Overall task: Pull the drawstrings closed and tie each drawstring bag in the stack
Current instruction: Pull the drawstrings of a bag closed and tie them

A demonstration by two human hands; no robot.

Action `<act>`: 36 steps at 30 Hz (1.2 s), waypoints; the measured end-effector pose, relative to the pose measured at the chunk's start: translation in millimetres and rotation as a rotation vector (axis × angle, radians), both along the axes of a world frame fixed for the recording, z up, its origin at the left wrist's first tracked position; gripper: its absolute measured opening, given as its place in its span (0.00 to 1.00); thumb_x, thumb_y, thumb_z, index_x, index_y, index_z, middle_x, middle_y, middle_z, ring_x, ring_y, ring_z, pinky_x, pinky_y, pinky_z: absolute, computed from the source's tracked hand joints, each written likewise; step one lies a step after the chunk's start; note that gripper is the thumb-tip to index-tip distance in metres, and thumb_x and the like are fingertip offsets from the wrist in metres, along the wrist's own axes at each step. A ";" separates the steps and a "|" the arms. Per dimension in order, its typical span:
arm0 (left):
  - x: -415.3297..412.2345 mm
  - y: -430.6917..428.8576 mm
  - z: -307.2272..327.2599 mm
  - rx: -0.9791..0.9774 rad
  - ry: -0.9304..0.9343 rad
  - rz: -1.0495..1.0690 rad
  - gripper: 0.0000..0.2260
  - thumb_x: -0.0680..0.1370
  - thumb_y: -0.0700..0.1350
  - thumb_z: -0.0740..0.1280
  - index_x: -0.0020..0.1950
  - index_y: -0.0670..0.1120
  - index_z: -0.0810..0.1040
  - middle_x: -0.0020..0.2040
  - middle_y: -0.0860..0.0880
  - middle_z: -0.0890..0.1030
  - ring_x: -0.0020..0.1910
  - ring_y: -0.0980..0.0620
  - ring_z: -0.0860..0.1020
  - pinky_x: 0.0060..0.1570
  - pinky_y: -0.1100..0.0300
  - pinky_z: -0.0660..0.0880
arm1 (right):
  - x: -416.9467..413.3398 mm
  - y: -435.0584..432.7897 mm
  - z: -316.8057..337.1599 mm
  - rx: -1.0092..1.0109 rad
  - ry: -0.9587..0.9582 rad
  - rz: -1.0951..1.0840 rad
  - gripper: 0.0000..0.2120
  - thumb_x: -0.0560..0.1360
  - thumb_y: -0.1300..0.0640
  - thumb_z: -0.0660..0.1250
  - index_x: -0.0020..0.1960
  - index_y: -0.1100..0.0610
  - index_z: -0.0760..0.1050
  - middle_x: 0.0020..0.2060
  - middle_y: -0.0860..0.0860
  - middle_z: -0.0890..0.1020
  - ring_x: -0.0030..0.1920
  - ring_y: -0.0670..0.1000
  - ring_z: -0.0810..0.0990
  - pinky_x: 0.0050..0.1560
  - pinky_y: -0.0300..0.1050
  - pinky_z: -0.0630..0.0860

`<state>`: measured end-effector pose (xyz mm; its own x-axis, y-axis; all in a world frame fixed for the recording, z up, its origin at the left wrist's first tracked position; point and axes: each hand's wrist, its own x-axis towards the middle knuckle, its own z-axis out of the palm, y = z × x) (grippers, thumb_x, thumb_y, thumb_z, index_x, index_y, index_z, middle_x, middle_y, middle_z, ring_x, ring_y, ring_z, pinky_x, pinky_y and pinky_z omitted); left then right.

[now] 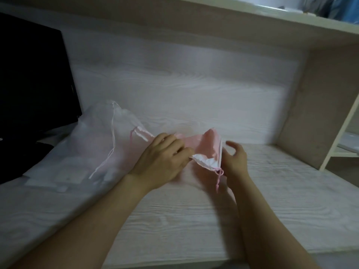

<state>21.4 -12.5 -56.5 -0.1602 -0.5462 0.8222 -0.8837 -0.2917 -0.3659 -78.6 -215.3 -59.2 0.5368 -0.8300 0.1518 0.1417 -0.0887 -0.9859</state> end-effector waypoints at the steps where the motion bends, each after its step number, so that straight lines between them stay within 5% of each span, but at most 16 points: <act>1: -0.3 -0.5 -1.4 0.056 0.017 0.002 0.18 0.88 0.44 0.53 0.55 0.46 0.83 0.45 0.47 0.78 0.47 0.42 0.76 0.51 0.49 0.74 | -8.9 -0.3 2.6 0.067 0.002 -0.034 0.11 0.82 0.58 0.63 0.63 0.61 0.75 0.47 0.62 0.85 0.35 0.53 0.87 0.31 0.46 0.82; 5: -0.5 -13.3 -18.3 0.182 0.034 0.081 0.10 0.82 0.38 0.61 0.55 0.49 0.80 0.42 0.49 0.73 0.43 0.44 0.76 0.46 0.52 0.70 | -38.0 8.1 10.6 0.094 0.127 0.042 0.21 0.82 0.48 0.56 0.51 0.63 0.80 0.41 0.64 0.86 0.36 0.62 0.87 0.32 0.51 0.83; 7: -3.4 -16.4 -21.2 0.200 0.063 0.101 0.11 0.78 0.37 0.62 0.55 0.49 0.80 0.41 0.50 0.74 0.43 0.44 0.77 0.45 0.53 0.69 | -44.7 19.9 10.9 -0.087 0.210 0.061 0.25 0.80 0.41 0.58 0.47 0.61 0.83 0.37 0.61 0.87 0.35 0.60 0.87 0.35 0.54 0.85; 11: -14.1 -22.7 -20.4 0.191 0.139 0.153 0.06 0.74 0.41 0.72 0.48 0.50 0.80 0.37 0.51 0.77 0.38 0.46 0.80 0.39 0.53 0.73 | -50.8 35.4 -6.4 -0.426 0.285 0.042 0.14 0.74 0.44 0.67 0.41 0.53 0.84 0.33 0.49 0.86 0.37 0.49 0.86 0.45 0.55 0.85; 14: -21.1 -25.7 -19.1 0.168 0.220 0.216 0.09 0.71 0.41 0.76 0.44 0.50 0.77 0.35 0.51 0.78 0.35 0.45 0.80 0.35 0.54 0.72 | -51.3 41.2 -18.3 -0.533 0.272 0.104 0.08 0.73 0.47 0.69 0.46 0.50 0.83 0.37 0.45 0.87 0.38 0.45 0.85 0.46 0.51 0.83; 21: -24.0 -19.7 -19.0 0.062 0.276 0.290 0.03 0.75 0.44 0.72 0.42 0.48 0.80 0.30 0.49 0.80 0.26 0.42 0.79 0.29 0.56 0.72 | -52.1 41.2 -27.1 -0.502 0.098 0.256 0.15 0.78 0.41 0.68 0.61 0.46 0.78 0.42 0.49 0.88 0.38 0.51 0.87 0.45 0.58 0.83; 25: -24.8 -19.7 -20.5 0.086 0.284 0.346 0.08 0.66 0.44 0.80 0.40 0.49 0.82 0.25 0.48 0.79 0.22 0.43 0.78 0.25 0.59 0.70 | -50.7 57.6 -28.8 -0.678 0.164 0.206 0.30 0.70 0.33 0.75 0.66 0.41 0.69 0.46 0.44 0.86 0.43 0.46 0.86 0.45 0.49 0.83; 27: -23.3 -20.6 -23.2 0.097 0.292 0.316 0.14 0.63 0.42 0.83 0.44 0.49 0.84 0.27 0.48 0.80 0.23 0.42 0.78 0.25 0.59 0.72 | -45.2 57.1 -34.9 -0.794 0.203 0.114 0.36 0.73 0.32 0.71 0.74 0.46 0.65 0.42 0.46 0.85 0.42 0.49 0.84 0.44 0.53 0.81; 30: -14.3 -20.5 -26.4 0.109 0.235 0.174 0.14 0.76 0.48 0.76 0.61 0.48 0.83 0.37 0.48 0.85 0.34 0.41 0.82 0.38 0.53 0.78 | -43.6 47.5 -40.0 -0.886 0.177 0.019 0.30 0.80 0.37 0.63 0.77 0.50 0.64 0.35 0.48 0.83 0.40 0.54 0.83 0.42 0.53 0.77; 32: -7.6 -15.9 -24.7 0.129 0.180 0.150 0.16 0.82 0.53 0.66 0.67 0.49 0.80 0.50 0.49 0.86 0.48 0.43 0.82 0.53 0.49 0.76 | -45.3 41.6 -40.8 -0.939 0.142 -0.053 0.23 0.83 0.43 0.59 0.75 0.50 0.67 0.42 0.53 0.86 0.44 0.60 0.84 0.42 0.54 0.76; 36: 4.3 -4.6 -20.7 0.011 0.227 0.318 0.18 0.76 0.45 0.72 0.66 0.48 0.79 0.61 0.46 0.79 0.58 0.39 0.76 0.58 0.45 0.72 | -49.1 26.3 -40.2 -0.849 0.106 -0.245 0.16 0.86 0.51 0.56 0.71 0.51 0.73 0.52 0.58 0.86 0.49 0.66 0.83 0.44 0.52 0.73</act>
<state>25.7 -17.1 -77.2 0.2036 -0.5484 0.8111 -0.8088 -0.5610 -0.1763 -127.7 -189.0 -99.4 0.4054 -0.5535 0.7275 -0.0656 -0.8114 -0.5808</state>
